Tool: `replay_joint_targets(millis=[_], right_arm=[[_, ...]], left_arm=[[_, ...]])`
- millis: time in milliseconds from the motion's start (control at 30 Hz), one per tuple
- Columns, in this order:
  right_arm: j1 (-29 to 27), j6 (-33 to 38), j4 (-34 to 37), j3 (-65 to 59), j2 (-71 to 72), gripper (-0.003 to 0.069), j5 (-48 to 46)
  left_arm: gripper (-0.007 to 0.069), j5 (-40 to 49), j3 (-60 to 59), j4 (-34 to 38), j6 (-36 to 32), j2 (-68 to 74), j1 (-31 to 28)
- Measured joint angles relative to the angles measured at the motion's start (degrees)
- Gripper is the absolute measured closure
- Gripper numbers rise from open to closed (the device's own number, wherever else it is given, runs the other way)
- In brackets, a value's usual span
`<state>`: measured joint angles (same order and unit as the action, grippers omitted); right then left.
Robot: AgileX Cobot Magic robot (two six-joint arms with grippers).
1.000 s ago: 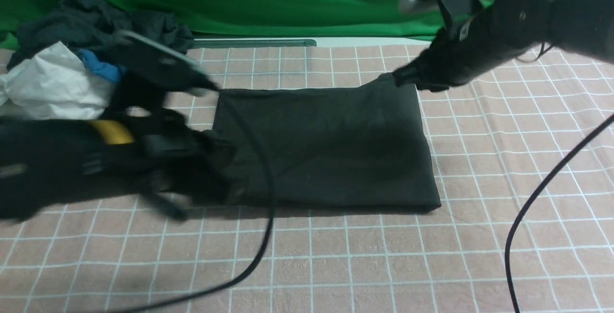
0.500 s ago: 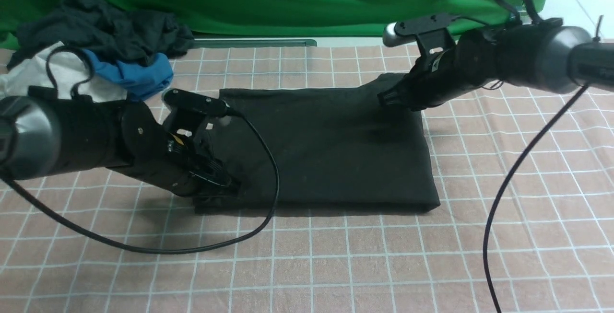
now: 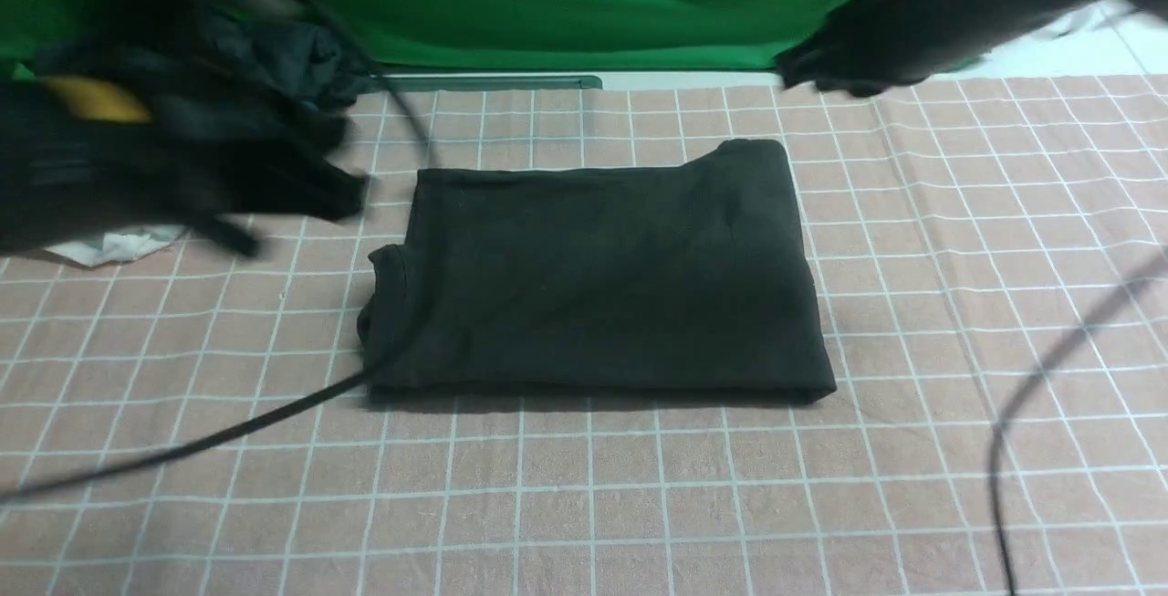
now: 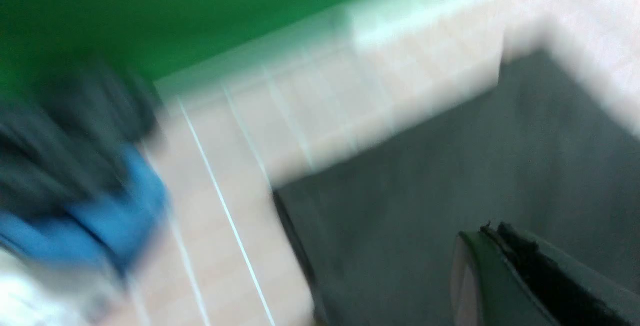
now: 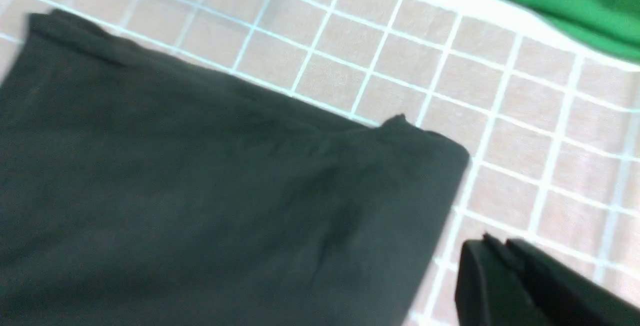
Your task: Fold a long-sleeved shirt over a pink coffee tablecloth.
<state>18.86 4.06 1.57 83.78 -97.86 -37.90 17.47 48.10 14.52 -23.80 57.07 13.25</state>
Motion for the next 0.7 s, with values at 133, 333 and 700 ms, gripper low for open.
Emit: replay_joint_targets(millis=[133,333,700], right_arm=[[0.00,-0.78,0.00,-9.87,10.49,0.0631,-0.16],[0.00,-4.06,0.00,-26.58,28.13,0.0641,0.00],[0.00,-9.52,0.00,-49.28,53.35,0.0638,3.44]], left_arm=[[0.0608,-3.60,-6.86,0.34,0.06,-17.28,0.00],[0.0608,-4.44,-17.86,1.46,0.06,-37.69,0.00],[0.0608,-4.30,-27.94,1.25,0.06,-48.64,0.00]])
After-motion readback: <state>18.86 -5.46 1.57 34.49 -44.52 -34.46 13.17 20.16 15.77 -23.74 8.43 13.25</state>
